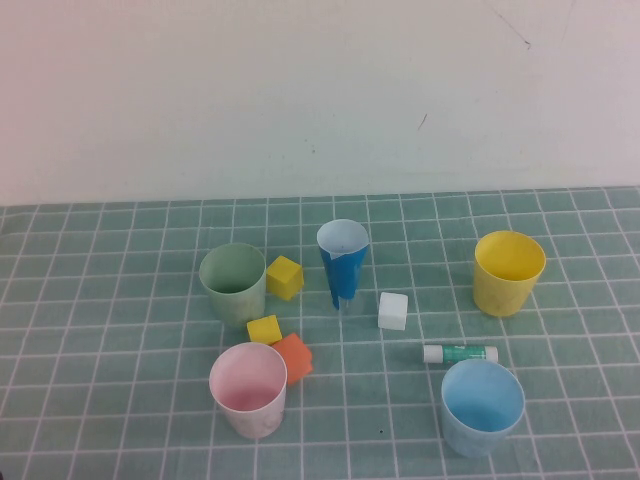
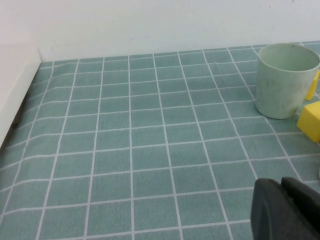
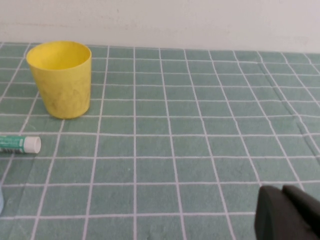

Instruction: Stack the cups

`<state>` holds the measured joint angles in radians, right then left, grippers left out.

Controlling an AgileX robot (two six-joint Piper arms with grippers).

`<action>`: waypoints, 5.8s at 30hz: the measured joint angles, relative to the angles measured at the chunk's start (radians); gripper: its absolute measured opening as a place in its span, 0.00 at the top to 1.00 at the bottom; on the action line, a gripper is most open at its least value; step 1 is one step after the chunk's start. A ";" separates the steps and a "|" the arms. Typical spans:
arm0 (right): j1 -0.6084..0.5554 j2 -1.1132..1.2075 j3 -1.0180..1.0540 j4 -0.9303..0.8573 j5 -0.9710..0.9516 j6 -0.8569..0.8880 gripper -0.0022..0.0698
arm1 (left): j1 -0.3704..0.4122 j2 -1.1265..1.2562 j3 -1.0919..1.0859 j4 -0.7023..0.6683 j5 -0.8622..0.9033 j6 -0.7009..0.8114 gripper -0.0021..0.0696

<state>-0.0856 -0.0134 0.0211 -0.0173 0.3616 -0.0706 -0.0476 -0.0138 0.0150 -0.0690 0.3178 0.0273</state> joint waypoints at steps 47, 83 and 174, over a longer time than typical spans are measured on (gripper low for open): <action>0.000 0.092 -0.333 -0.088 -0.168 -0.135 0.97 | 0.000 0.110 -0.276 0.017 -0.361 -0.051 0.97; 0.000 0.616 -0.425 0.495 0.289 -0.830 0.97 | -0.183 1.617 -1.200 -0.307 0.236 0.295 0.35; 0.000 0.616 -0.422 0.572 0.225 -0.875 0.97 | -0.297 1.654 -1.204 -0.146 0.503 0.251 0.95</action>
<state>-0.0856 0.6025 -0.4007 0.5552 0.5865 -0.9458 -0.3441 1.6403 -1.1892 -0.2150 0.8208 0.2783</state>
